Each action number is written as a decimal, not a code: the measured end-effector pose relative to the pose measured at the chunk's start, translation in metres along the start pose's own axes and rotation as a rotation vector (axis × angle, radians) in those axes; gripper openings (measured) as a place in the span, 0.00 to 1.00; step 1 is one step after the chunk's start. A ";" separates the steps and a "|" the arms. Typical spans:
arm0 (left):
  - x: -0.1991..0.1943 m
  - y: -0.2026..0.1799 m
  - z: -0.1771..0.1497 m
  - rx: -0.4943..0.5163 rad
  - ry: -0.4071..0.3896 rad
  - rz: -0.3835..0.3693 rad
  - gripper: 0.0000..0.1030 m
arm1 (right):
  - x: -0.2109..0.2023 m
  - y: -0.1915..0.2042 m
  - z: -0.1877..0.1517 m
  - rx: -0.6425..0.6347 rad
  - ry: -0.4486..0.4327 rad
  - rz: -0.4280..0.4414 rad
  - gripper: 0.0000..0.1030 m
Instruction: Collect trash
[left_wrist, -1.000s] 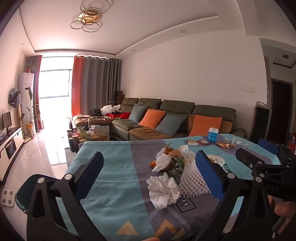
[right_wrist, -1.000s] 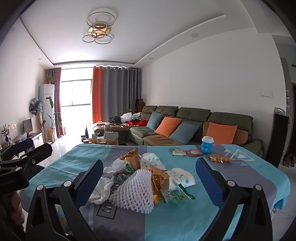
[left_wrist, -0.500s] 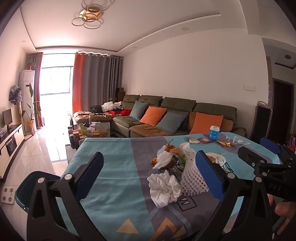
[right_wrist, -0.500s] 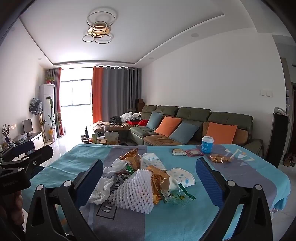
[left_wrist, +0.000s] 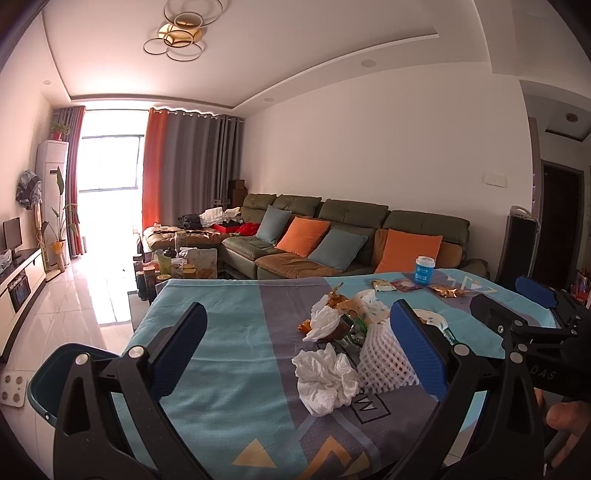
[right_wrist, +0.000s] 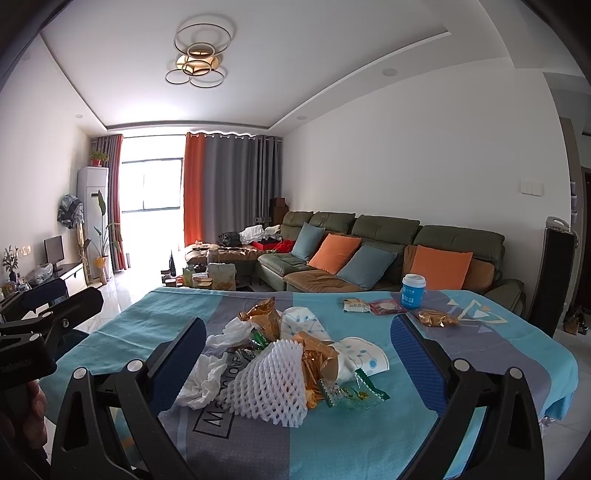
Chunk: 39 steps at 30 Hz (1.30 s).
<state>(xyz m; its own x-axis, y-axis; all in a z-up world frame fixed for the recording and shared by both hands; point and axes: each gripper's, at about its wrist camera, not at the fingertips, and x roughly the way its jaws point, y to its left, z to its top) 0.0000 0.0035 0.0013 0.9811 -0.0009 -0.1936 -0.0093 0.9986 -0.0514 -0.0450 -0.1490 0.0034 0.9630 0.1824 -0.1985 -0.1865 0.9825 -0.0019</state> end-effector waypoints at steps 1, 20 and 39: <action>0.000 0.000 0.000 -0.004 0.001 0.000 0.95 | 0.000 0.000 0.000 0.001 -0.001 -0.001 0.94; 0.007 0.008 -0.002 -0.025 0.015 0.021 0.95 | 0.001 0.001 0.002 -0.001 -0.008 -0.003 0.94; 0.023 0.008 -0.007 -0.013 0.105 -0.004 0.95 | 0.014 -0.005 0.002 0.022 0.053 0.007 0.94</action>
<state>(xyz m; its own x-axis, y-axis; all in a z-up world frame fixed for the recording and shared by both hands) 0.0211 0.0116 -0.0101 0.9555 -0.0111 -0.2949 -0.0085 0.9979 -0.0650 -0.0303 -0.1512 0.0031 0.9498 0.1880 -0.2499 -0.1888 0.9818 0.0213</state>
